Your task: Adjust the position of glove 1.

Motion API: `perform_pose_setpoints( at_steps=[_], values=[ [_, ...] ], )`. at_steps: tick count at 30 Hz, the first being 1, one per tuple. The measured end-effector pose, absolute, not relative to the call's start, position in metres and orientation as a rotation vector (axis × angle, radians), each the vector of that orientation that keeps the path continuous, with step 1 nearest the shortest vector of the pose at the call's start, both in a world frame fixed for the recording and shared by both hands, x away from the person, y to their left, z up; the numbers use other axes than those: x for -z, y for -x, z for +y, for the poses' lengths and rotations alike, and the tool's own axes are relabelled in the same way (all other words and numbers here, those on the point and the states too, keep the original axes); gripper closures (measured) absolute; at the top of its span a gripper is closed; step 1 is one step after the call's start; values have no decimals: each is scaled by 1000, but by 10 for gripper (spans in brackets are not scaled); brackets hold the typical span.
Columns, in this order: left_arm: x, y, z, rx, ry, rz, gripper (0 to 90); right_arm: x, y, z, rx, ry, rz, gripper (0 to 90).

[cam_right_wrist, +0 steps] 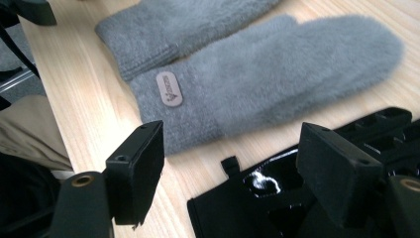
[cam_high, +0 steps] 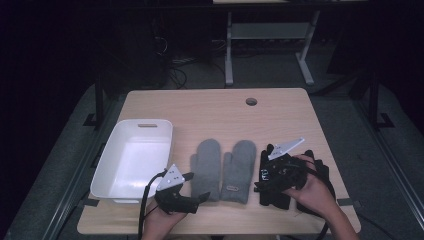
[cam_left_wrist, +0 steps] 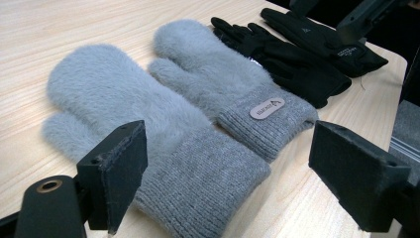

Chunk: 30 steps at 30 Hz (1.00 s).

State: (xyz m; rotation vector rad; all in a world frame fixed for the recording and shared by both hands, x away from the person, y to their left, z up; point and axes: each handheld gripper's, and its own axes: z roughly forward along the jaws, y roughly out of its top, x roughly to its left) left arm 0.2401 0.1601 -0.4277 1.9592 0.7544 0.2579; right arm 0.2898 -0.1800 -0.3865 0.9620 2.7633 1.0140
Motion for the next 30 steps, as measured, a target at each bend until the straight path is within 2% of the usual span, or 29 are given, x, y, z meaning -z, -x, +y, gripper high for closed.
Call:
perform_pose_setpoints(
  at_steps=[30],
  values=[
    [427,-239,160,-259,-1960,757,152,372,-328,-134,-933,-835,2855,263]
  ],
)
